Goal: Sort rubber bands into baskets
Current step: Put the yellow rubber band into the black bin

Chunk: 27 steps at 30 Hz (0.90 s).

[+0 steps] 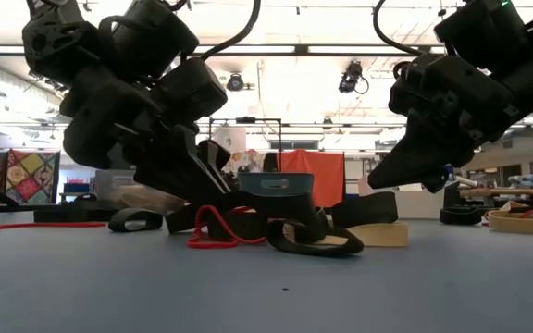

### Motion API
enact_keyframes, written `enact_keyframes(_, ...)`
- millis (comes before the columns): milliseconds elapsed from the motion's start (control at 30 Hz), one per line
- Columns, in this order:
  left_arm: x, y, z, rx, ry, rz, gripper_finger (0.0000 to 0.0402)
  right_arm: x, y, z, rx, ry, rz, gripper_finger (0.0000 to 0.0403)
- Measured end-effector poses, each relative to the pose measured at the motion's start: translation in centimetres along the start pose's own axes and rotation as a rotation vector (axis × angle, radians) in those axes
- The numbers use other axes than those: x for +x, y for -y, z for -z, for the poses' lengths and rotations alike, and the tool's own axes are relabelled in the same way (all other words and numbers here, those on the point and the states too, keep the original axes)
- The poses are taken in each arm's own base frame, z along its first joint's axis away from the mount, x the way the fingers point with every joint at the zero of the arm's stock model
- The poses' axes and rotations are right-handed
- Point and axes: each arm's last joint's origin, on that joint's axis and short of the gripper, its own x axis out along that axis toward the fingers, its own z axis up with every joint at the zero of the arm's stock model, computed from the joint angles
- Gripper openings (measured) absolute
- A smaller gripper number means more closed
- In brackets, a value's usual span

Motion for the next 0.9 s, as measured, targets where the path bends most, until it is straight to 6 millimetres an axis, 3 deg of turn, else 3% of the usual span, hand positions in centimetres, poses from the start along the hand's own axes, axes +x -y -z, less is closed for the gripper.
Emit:
enact_keyframes(133,0.0,0.3,0.0,0.001,-0.001,0.087,0.0008,0.0,0.0,0.0,0.0,0.0,0.0,0.005)
enact_keyframes(367,-0.6,0.1,-1.2,-0.054,0.066,0.105,0.0003,0.0,0.0,0.0,0.006,-0.011,-0.015,0.005)
enact_keyframes(700,-6.2,-0.1,-7.7,-0.087,0.286,0.1,0.0001,0.0,-0.1,0.1,0.005,-0.017,-0.025,0.0044)
enact_keyframes(900,-9.3,-1.1,-10.5,-0.09,0.425,0.066,0.0001,0.0,-0.1,0.1,0.004,-0.017,-0.027,0.0039)
